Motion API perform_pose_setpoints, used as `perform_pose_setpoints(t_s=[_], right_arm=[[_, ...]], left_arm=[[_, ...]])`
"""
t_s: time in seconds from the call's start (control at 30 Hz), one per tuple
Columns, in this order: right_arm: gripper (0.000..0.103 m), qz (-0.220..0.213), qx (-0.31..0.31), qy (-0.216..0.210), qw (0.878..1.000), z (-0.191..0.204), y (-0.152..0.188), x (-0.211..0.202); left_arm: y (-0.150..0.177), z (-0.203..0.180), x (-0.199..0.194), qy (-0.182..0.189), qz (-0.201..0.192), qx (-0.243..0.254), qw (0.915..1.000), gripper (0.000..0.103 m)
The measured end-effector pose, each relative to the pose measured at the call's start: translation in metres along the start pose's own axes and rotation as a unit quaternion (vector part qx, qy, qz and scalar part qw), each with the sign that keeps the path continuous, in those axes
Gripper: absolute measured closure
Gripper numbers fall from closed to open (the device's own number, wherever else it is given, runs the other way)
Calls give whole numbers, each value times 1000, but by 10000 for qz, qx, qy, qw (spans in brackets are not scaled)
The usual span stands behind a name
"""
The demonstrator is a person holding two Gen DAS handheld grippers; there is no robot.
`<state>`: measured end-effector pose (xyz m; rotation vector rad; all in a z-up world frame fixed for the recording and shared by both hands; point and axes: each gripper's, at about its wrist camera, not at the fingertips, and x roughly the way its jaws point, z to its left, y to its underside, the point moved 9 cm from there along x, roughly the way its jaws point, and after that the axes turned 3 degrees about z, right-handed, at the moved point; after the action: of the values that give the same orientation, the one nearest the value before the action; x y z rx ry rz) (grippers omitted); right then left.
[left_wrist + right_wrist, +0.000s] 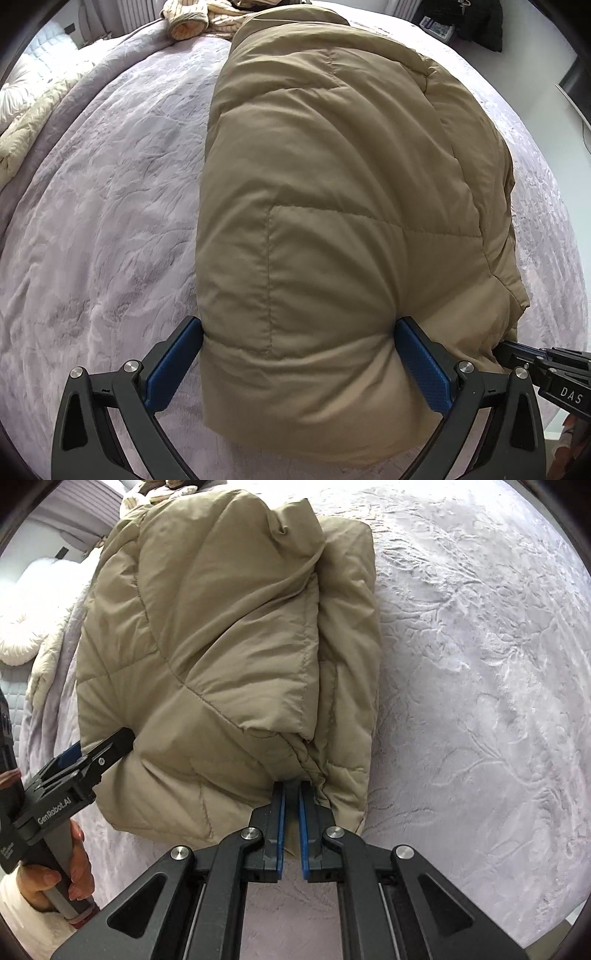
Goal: Fold large clothes
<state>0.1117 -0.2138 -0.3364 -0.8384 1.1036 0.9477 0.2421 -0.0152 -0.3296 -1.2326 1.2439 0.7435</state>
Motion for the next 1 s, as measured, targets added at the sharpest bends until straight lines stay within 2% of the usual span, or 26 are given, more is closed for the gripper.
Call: perform_pose_setpoints(t_s=[0.07, 0.13, 0.3, 0.43, 0.47, 0.5, 0.57, 0.7, 0.8, 0.87, 0.9, 0.93, 1.0], right_arm=[[96, 11, 8, -36, 10000, 2, -1, -3], [96, -9, 68, -94, 9999, 0, 16, -11], [96, -39, 100, -184, 9998, 1, 30, -31], [94, -82, 27, -238, 9997, 10, 38, -48], [81, -95, 12, -256, 9996, 11, 39, -51], [48, -123, -12, -274, 9995, 14, 41, -57], [20, -263, -71, -321, 9991, 21, 43, -72], [20, -427, -258, -244, 9985, 36, 46, -90], [19, -506, -306, -171, 9981, 40, 46, -103], [14, -596, -328, 14, 9977, 42, 46, -112], [6, -636, -347, 102, 9973, 39, 43, -117], [0, -722, -383, 239, 9964, 40, 43, -123], [0, -914, -444, 388, 9941, 41, 37, -134]], left_arm=[[2, 1, -5, 5, 22, 12, 10000, 0], [5, 0, -12, 2, 18, 57, 10000, 0], [16, 3, -28, 64, 152, 23, 9999, 0], [26, 4, -50, 75, 87, 41, 9999, 0], [28, 4, -57, 110, 57, 37, 9999, 0], [30, 4, -64, 119, 10, 35, 9999, 0], [33, 6, -78, 36, -105, 71, 9999, 0], [39, 9, -96, -19, -161, 89, 9998, 0], [37, 7, -118, -290, -421, 230, 9984, 0], [34, 4, -136, -615, -641, 463, 9950, 0], [32, 3, -143, -672, -701, 515, 9939, 0], [30, 1, -151, -685, -759, 511, 9934, 0], [26, 1, -166, -542, -895, 378, 9938, 0]])
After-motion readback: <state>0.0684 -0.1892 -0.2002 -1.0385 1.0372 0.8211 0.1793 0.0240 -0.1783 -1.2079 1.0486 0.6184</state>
